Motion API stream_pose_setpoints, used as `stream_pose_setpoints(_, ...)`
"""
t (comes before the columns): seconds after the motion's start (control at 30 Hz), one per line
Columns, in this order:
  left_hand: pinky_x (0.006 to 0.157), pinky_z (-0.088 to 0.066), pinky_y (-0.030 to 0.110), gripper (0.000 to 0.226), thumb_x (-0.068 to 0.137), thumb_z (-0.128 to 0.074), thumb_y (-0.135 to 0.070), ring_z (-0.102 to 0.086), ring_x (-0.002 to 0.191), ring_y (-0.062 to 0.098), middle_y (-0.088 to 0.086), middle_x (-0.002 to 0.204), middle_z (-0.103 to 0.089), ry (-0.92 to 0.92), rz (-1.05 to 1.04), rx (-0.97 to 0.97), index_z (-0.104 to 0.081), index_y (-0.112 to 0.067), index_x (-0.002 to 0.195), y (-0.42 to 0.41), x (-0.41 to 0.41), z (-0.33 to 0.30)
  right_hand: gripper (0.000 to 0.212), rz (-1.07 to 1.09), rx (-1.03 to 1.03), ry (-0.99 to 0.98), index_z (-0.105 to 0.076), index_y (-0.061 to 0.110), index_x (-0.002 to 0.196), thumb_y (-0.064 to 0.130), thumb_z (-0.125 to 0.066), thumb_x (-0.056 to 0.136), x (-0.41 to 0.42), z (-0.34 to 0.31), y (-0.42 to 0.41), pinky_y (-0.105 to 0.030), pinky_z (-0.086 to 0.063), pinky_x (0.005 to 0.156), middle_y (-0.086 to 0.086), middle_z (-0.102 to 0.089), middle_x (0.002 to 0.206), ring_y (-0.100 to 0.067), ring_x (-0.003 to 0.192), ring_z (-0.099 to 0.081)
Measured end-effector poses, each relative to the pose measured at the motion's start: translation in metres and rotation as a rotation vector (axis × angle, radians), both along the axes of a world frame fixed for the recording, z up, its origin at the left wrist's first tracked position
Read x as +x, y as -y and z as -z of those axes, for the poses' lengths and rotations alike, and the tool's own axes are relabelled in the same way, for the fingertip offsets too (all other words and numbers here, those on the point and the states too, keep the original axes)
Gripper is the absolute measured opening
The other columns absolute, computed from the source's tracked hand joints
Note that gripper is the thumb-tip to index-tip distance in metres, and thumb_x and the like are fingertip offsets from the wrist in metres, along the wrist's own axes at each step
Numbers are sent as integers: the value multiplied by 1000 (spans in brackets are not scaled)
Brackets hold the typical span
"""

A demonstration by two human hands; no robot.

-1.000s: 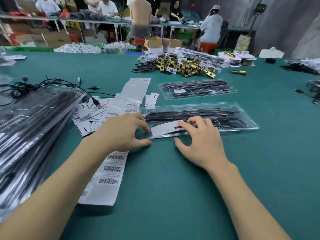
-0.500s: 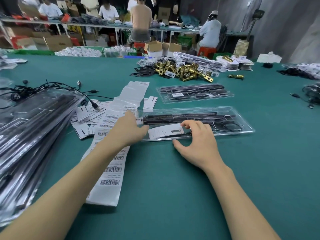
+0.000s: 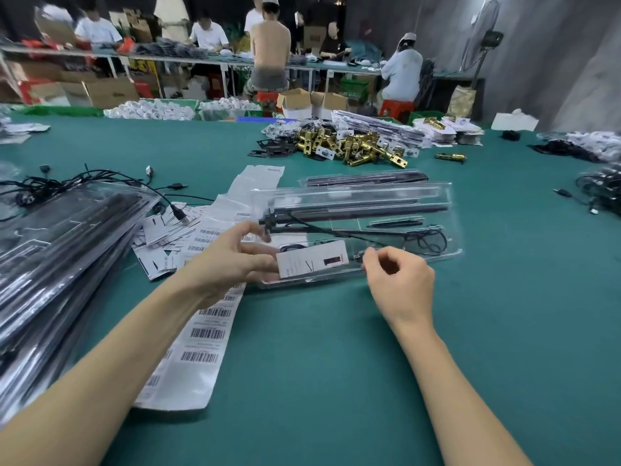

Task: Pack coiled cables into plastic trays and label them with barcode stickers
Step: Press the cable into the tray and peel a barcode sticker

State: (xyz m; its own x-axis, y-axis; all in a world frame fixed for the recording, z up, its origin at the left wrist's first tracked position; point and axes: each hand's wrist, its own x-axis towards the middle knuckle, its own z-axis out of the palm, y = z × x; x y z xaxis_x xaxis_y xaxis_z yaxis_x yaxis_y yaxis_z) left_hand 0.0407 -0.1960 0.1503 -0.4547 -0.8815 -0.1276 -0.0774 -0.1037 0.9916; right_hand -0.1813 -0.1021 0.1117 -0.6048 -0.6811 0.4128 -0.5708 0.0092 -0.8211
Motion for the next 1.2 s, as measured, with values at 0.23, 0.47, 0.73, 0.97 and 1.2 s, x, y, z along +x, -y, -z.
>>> stream_pose_setpoints(0.23, 58, -58, 25, 26, 90, -57, 16, -75, 72, 25, 14, 90, -76, -63, -33, -61, -51, -6, 104, 10, 8, 3, 35, -69, 245, 514, -74, 12, 62, 34, -68, 88, -14, -13, 2, -20, -52, 49, -7, -75, 69, -11, 56, -70)
stream_pose_setpoints(0.47, 80, -61, 34, 26, 90, -61, 8, -73, 92, 32, 20, 103, -74, -123, 50, -51, -53, -7, 111, 17, 18, 7, 8, -432, -76, 1211, -68, 5, 98, 10, -66, 92, -20, -22, 3, -28, -61, 73, -14, -75, 97, -22, 87, -74)
stream_pose_setpoints(0.73, 77, -61, 33, 28, 89, -59, 12, -72, 97, 34, 19, 106, -66, -165, 50, -87, -59, -13, 103, 17, 14, 10, 4, -433, -205, 1279, -66, 14, 93, 17, -65, 94, -7, -17, 14, -31, -58, 74, -3, -70, 82, -18, 74, -68)
stream_pose_setpoints(0.97, 80, -61, 35, 29, 90, -57, 13, -69, 102, 40, 22, 109, -64, -134, 43, -75, -57, -10, 108, 19, 17, 11, 5, -374, -216, 1257, -67, 10, 89, 5, -67, 89, -4, -17, 13, -27, -58, 64, -4, -70, 76, -15, 72, -68)
stream_pose_setpoints(1.2, 83, -61, 43, 24, 92, -59, 8, -71, 93, 37, 25, 108, -64, -71, 87, -81, -54, -7, 110, 16, 13, 11, 22, -201, -283, 1267, -64, 7, 106, 3, -71, 86, 4, -19, 13, -23, -54, 59, -2, -67, 75, -10, 62, -65)
